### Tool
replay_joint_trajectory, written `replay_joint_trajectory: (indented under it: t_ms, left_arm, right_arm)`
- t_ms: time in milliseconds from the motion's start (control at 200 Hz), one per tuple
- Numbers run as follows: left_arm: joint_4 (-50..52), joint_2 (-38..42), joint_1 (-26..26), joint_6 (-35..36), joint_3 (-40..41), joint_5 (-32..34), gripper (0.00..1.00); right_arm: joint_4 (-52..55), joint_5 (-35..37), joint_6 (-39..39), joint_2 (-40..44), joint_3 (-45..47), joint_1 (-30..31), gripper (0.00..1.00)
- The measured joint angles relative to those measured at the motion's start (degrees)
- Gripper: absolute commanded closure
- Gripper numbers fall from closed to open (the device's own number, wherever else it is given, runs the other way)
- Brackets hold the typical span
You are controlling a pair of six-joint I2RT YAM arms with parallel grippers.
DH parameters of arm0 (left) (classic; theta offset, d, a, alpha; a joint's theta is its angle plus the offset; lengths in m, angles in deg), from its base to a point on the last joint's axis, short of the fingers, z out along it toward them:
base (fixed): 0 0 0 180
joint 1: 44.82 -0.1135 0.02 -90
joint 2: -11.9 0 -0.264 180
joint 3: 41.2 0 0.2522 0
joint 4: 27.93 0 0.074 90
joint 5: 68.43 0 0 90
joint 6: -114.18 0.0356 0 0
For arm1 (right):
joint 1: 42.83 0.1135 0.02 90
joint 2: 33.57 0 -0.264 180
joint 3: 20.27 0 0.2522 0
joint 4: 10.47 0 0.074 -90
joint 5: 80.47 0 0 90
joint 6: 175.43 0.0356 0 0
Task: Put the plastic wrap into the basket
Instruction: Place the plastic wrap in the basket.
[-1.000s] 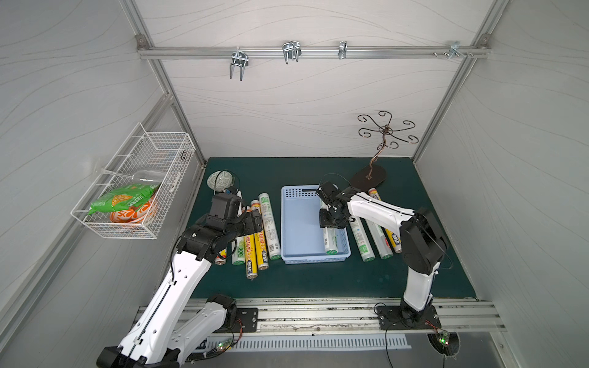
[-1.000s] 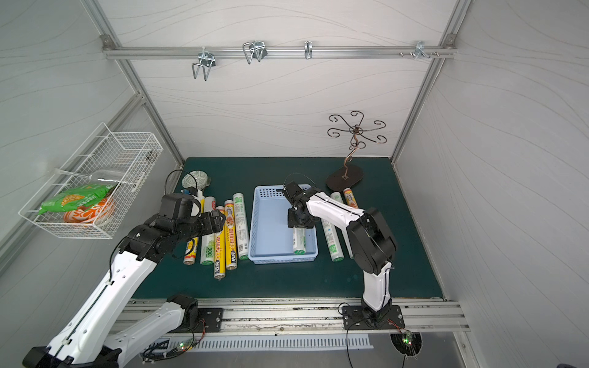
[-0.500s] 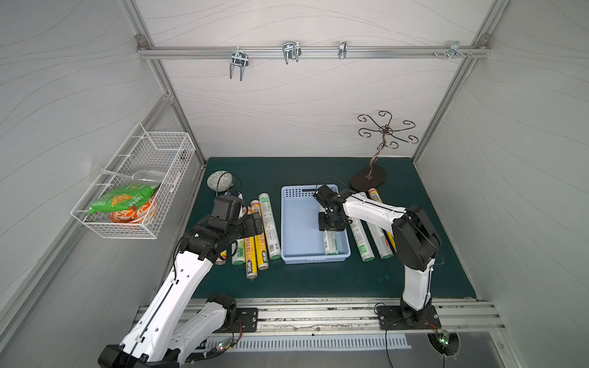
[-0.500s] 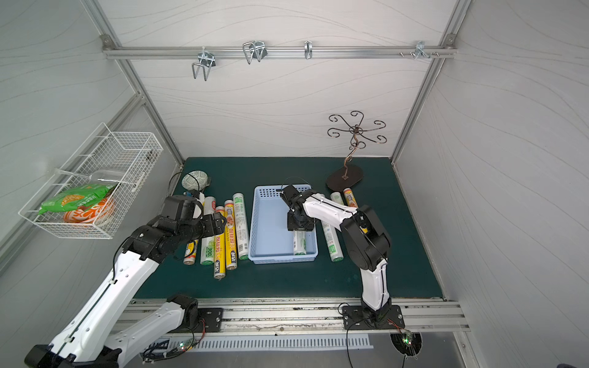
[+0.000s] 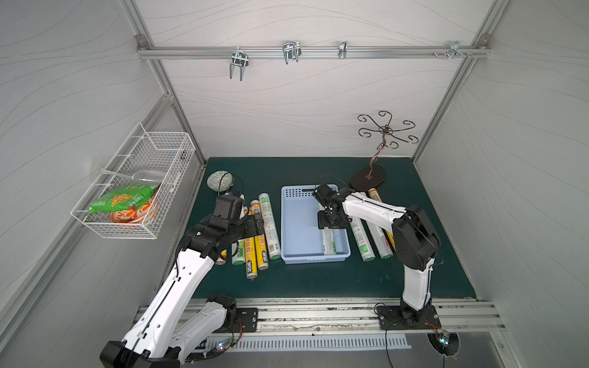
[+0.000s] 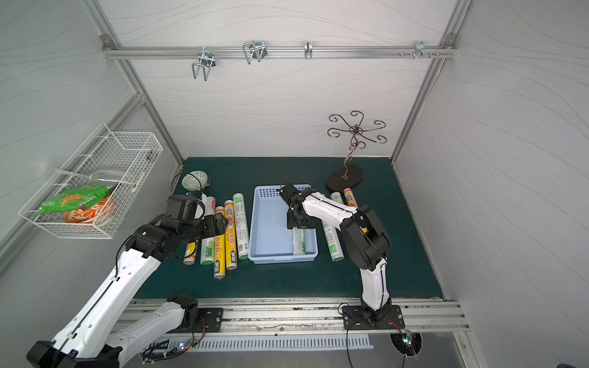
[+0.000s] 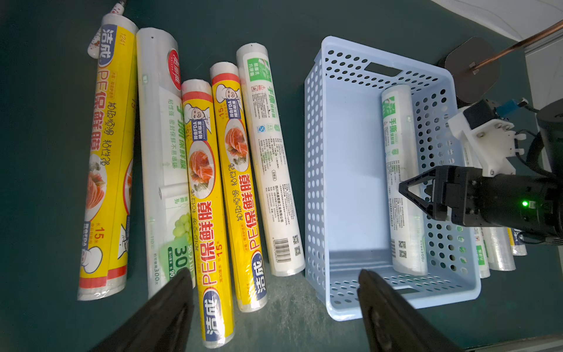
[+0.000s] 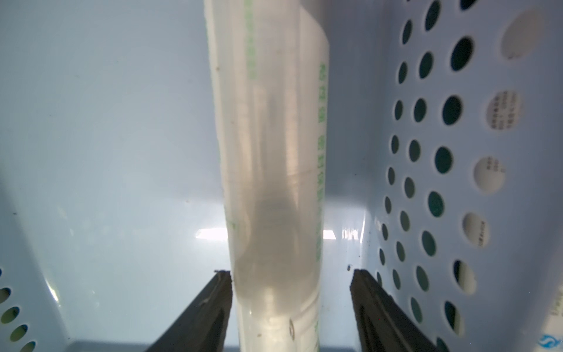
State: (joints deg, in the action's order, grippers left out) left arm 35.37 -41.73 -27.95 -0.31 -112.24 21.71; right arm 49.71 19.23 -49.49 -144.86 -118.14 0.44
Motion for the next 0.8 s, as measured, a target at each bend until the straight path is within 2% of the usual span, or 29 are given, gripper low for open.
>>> replay_joint_trajectory:
  t_ms: [170, 380, 800]
  left_arm:
    - [0.0, -0.1, 0.0, 0.0, 0.0, -0.3, 0.12]
    - [0.1, -0.9, 0.0, 0.3, 0.0, -0.4, 0.12]
    - [0.2, -2.6, 0.0, 0.0, 0.0, -0.4, 0.10]
  right_arm:
    - [1.2, -0.1, -1.1, 1.6, 0.0, 0.0, 0.33]
    - [3.7, -1.0, -2.6, 7.6, 0.0, 0.0, 0.32]
    - [5.6, -7.3, -6.2, 20.3, 1.5, 0.0, 0.30]
